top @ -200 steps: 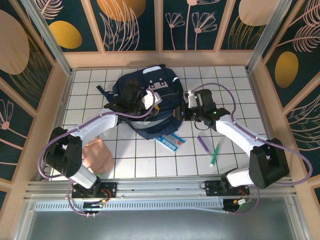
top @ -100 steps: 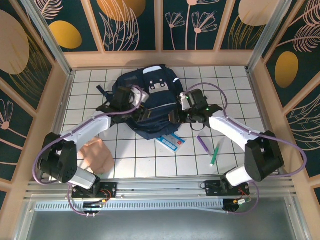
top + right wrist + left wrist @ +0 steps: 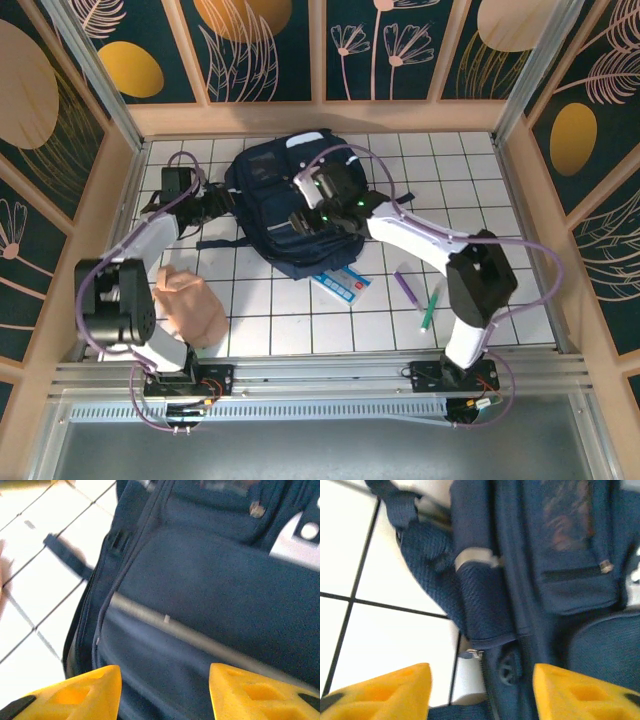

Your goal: Pack books, pencil case, and school supplies into a backpack

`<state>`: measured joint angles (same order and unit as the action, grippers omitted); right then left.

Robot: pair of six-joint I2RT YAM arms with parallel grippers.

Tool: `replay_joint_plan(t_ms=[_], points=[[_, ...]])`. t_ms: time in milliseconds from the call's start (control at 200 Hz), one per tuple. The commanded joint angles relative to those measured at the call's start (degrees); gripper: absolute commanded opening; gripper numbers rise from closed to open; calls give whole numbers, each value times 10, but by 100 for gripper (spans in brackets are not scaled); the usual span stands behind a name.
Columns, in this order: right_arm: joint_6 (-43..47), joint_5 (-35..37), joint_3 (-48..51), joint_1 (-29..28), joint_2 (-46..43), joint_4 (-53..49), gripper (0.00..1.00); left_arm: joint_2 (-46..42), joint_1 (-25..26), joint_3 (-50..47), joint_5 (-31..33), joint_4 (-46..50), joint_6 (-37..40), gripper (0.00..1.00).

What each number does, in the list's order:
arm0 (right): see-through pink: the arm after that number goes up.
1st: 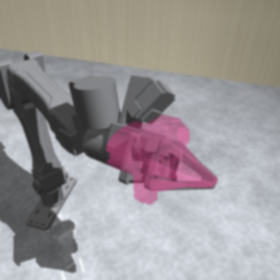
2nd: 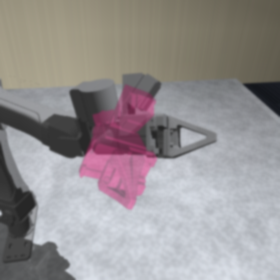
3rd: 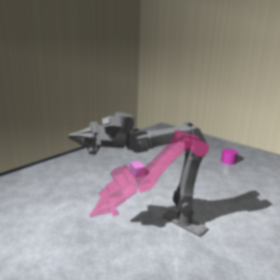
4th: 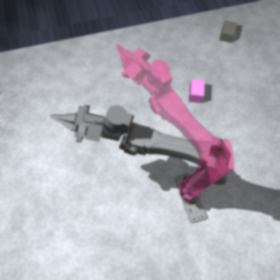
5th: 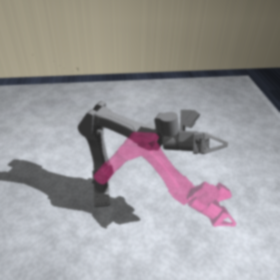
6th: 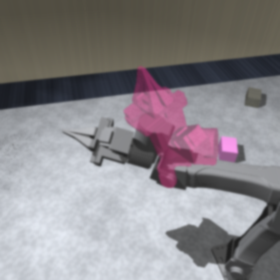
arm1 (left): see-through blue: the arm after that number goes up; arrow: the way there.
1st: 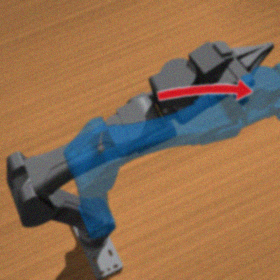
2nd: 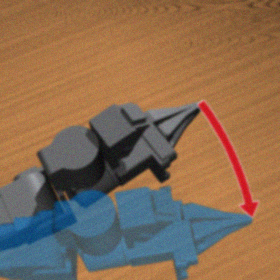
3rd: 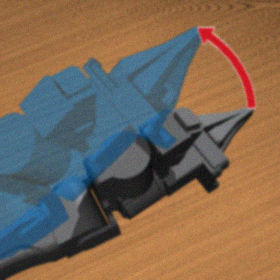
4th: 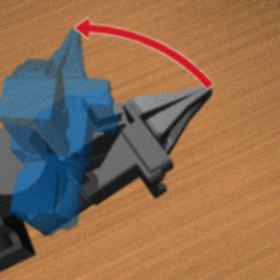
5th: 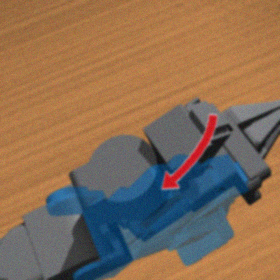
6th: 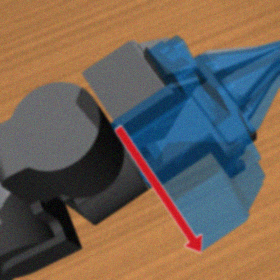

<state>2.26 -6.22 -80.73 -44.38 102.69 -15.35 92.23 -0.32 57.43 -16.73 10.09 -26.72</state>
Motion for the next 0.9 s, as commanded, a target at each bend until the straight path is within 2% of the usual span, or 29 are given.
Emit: replay_joint_plan(t_ms=[0,30,200,345,510,616,746,866,896], points=[[-71,89,-55,-17,46,37,51,55,-14,10,-72,-21,-44,48],[-101,104,-70,-21,59,37,55,68,-14,11,-71,-24,-55,46],[-203,179,-169,-51,153,16,56,90,-14,-13,-49,-79,-133,45],[-254,151,-174,-53,173,51,55,114,-15,-7,-49,-108,-220,50],[-257,144,-181,-55,184,43,54,138,-15,-6,-55,-116,-295,48],[-269,168,-202,-57,205,12,54,138,-14,-13,-72,-135,-313,40],[-261,187,-264,-73,246,-39,55,118,-6,-14,-66,-114,-291,35],[-247,248,-316,-101,276,-89,58,104,7,-54,-95,-130,-282,30],[-249,270,-323,-105,282,-108,65,106,13,-57,-102,-130,-279,29]])
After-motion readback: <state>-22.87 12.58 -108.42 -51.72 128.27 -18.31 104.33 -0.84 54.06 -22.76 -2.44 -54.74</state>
